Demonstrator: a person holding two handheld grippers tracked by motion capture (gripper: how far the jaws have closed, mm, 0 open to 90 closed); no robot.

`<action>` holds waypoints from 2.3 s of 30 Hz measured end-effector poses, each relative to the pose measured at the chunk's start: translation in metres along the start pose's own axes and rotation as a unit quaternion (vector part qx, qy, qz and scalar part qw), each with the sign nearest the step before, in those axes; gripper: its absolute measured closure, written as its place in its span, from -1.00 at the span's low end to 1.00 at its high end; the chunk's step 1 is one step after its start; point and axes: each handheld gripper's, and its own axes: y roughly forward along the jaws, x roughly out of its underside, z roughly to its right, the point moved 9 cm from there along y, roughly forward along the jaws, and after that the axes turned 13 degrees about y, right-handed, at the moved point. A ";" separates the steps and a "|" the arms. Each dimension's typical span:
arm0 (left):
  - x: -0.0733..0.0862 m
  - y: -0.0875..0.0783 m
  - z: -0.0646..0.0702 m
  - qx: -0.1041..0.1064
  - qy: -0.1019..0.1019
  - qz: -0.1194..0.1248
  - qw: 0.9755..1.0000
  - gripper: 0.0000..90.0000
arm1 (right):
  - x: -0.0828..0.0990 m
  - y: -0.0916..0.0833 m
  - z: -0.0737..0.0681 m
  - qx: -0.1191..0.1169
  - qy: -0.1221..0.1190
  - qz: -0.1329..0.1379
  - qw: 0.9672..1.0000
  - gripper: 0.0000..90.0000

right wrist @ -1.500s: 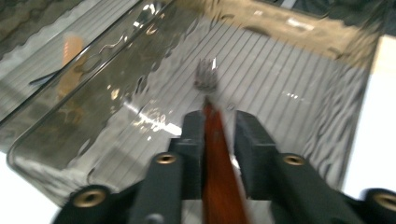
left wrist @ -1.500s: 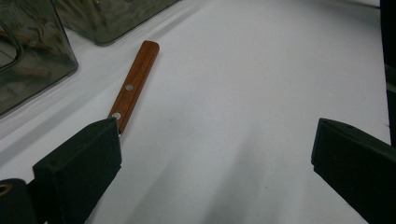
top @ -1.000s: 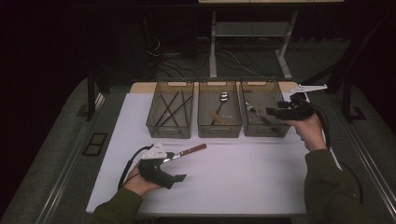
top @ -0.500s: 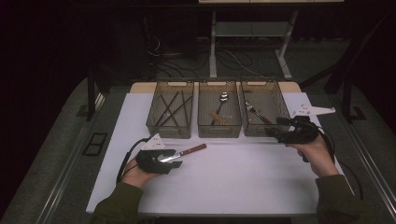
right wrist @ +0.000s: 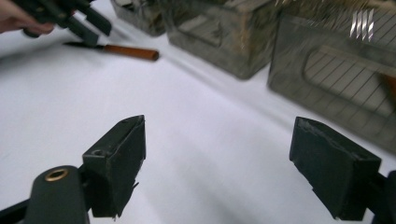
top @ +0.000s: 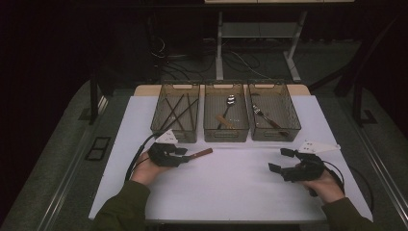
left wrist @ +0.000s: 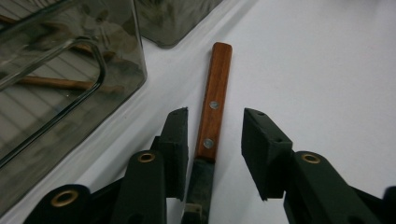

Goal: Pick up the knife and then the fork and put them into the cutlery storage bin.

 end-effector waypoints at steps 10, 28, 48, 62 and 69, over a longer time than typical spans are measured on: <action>0.007 0.012 0.000 0.011 0.025 -0.029 0.999 0.62 | 0.009 0.002 -0.003 0.000 -0.002 -0.006 1.000 -0.59; -0.002 0.006 0.011 0.053 0.059 -0.018 0.997 0.71 | 0.006 0.002 -0.009 -0.021 -0.017 0.000 1.000 -0.62; -0.050 0.011 0.086 0.165 0.157 -0.006 0.974 0.71 | 0.010 0.015 -0.047 -0.087 -0.118 -0.128 0.981 -0.61; -0.087 0.031 0.124 0.207 0.233 -0.013 0.950 0.71 | 0.007 0.040 -0.077 -0.117 -0.184 -0.179 0.959 -0.57; -0.101 0.039 0.124 0.208 0.250 -0.012 0.946 0.71 | 0.010 0.053 -0.089 -0.152 -0.202 -0.207 0.945 -0.33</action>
